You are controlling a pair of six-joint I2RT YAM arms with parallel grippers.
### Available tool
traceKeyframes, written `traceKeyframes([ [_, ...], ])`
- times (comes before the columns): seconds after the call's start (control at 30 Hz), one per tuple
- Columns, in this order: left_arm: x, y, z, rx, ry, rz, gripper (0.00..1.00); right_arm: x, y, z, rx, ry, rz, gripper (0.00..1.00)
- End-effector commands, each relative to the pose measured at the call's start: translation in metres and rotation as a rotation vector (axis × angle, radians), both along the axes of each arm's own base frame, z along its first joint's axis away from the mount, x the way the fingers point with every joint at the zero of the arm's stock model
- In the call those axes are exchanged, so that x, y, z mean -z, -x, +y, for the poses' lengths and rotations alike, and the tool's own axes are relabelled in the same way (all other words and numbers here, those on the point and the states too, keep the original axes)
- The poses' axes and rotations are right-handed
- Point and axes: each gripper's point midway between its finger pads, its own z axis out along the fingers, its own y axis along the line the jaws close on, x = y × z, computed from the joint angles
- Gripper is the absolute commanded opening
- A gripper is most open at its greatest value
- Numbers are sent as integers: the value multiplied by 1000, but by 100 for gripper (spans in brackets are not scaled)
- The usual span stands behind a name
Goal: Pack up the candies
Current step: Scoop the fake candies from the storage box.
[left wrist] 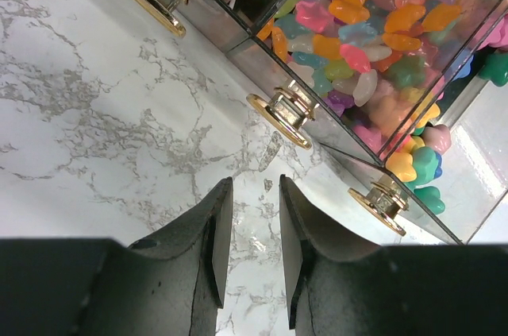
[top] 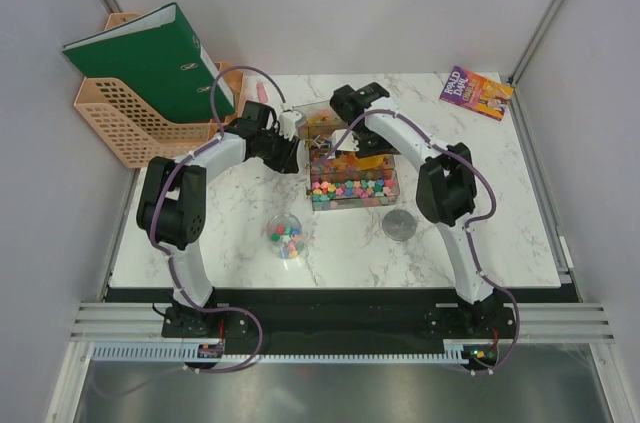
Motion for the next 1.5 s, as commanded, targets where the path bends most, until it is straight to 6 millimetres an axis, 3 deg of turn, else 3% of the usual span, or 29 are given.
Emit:
traceKeyframes([
  [0.0,-21,-6,-7,1,53,-44,37,7,2,14,12,-24,20,0],
  [0.4,-4,4,-7,-10,60,23,37,23,-3,48,-22,-75,23,0],
  [0.9,-2,2,-3,-32,39,27,36,61,4,78,3,-233,83,0],
  [1.2,-8,2,10,-22,11,15,36,75,-1,62,125,-438,123,0],
  [1.27,-7,2,13,-23,5,19,36,71,-8,56,144,-465,89,0],
  [1.47,-8,1,27,-14,-10,27,36,68,-2,58,169,-640,121,0],
])
